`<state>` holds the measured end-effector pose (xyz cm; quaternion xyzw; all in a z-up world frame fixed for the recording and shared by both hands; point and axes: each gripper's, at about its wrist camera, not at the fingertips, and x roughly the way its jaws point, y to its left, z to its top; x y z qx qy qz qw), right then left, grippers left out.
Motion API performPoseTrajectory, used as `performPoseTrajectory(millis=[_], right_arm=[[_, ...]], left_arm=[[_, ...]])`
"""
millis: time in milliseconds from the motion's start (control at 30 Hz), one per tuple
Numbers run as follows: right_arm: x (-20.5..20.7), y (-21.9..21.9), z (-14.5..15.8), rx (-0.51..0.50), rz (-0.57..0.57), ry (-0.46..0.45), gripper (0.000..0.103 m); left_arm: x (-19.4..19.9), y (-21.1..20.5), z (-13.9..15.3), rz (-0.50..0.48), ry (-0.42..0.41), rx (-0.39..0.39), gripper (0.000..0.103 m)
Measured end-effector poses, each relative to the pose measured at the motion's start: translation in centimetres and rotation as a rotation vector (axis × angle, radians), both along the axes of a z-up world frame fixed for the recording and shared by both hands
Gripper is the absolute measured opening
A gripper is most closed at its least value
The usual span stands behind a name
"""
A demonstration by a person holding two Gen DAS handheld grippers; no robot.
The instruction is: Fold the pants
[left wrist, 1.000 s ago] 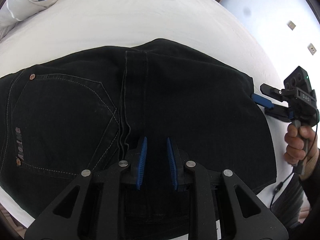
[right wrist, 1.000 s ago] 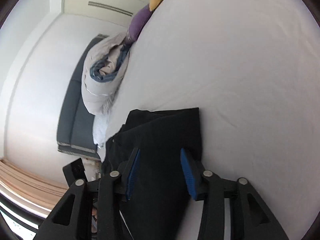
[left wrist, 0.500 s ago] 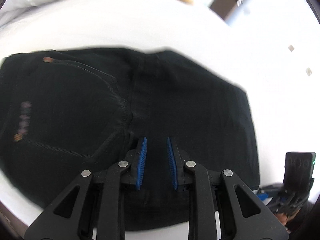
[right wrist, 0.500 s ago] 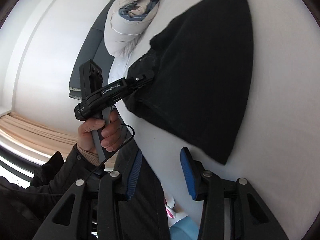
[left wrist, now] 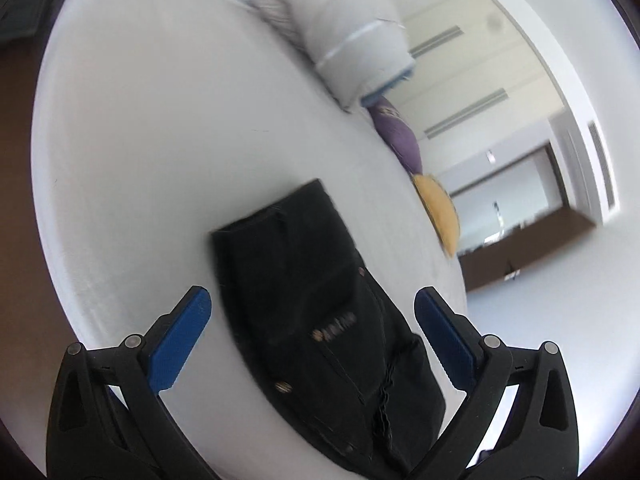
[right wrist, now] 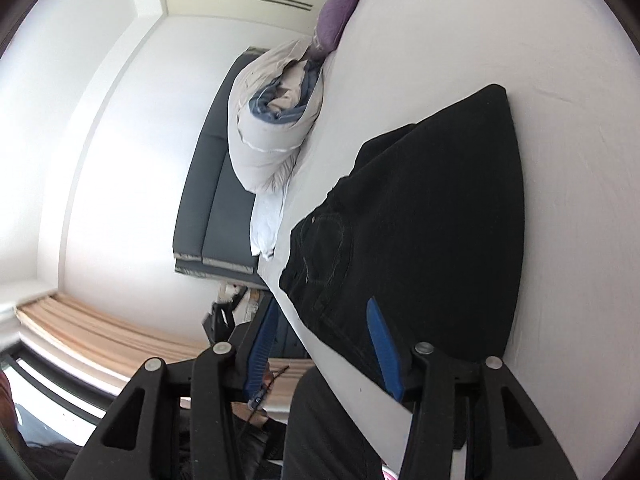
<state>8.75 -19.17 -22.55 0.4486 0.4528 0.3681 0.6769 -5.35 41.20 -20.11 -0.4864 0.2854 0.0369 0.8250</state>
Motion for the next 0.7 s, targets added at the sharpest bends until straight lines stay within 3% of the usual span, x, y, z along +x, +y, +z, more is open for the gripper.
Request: performPoseTrajectory(millis=[67, 233, 367, 467, 700], right_arm=[[0.5, 0.2, -0.1, 0.016, -0.007, 0.020, 0.051], [1.0, -0.1, -1.0, 0.039, -0.013, 0.060, 0.051], [0.7, -0.7, -1.9, 0.040, -0.020, 0.083, 0.051], [1.3, 0.0, -2.5, 0.039, -0.024, 0.101, 0.051], [1.4, -0.2, -3.3, 0.041, -0.025, 0.114, 0.051]], left_arm=[[0.4, 1.1, -1.6, 0.005, 0.004, -0.085, 0.103], [2.2, 1.1, -5.4, -0.040, 0.040, -0.165, 0.103], [2.9, 2.6, -7.1, -0.004, 0.021, -0.251, 0.103], [4.2, 2.5, -7.9, -0.025, 0.036, -0.257, 0.102], [6.5, 3.1, -5.5, -0.096, 0.075, -0.237, 0.099]])
